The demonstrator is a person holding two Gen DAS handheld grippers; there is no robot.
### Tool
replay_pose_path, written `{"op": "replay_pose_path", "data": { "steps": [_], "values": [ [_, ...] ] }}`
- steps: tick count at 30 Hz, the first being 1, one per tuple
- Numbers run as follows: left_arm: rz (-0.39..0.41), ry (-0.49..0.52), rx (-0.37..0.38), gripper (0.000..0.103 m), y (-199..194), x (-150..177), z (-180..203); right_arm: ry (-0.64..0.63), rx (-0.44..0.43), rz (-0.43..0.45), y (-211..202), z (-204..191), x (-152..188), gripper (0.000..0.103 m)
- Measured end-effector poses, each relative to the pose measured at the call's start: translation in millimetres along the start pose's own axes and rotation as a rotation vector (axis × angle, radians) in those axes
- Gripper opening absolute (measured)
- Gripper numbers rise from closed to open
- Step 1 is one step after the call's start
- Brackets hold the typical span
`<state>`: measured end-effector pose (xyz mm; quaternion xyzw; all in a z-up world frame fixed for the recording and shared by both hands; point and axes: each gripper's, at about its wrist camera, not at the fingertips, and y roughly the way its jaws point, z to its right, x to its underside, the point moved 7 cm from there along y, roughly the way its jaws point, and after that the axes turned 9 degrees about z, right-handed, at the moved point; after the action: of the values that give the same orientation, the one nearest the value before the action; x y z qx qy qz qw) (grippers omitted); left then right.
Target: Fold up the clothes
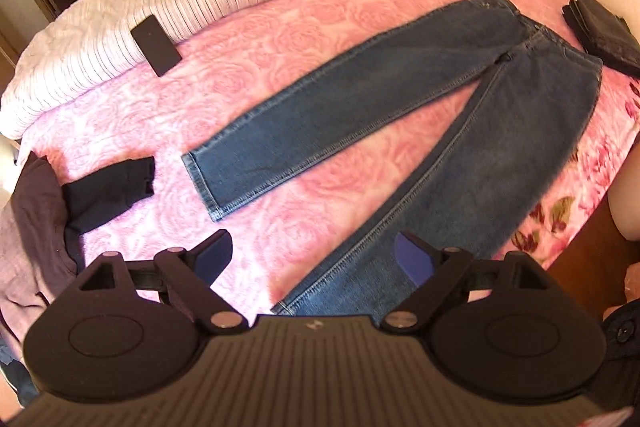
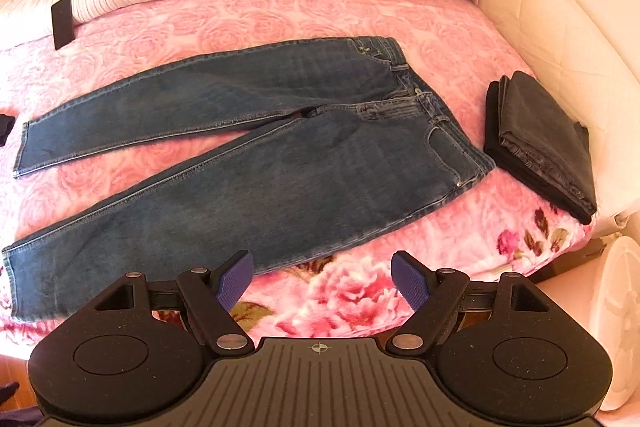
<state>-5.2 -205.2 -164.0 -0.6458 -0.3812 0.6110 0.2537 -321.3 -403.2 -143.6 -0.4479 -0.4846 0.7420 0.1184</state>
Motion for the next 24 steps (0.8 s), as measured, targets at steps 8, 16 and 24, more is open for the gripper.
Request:
{"op": "replay_pose_path", "data": {
  "steps": [8,16,24],
  "values": [
    [0.027,0.021,0.008,0.086,-1,-5,-3,0.012,0.028,0.006,-18,1,7,0.079],
    [0.029,0.021,-0.036,0.086,-11,4,5,0.009,-0.003,0.003,-17,10,18,0.079],
    [0.012,-0.086,-0.166,0.085,-30,12,43,-0.068,-0.079,0.048,1,61,12,0.079]
  ]
}}
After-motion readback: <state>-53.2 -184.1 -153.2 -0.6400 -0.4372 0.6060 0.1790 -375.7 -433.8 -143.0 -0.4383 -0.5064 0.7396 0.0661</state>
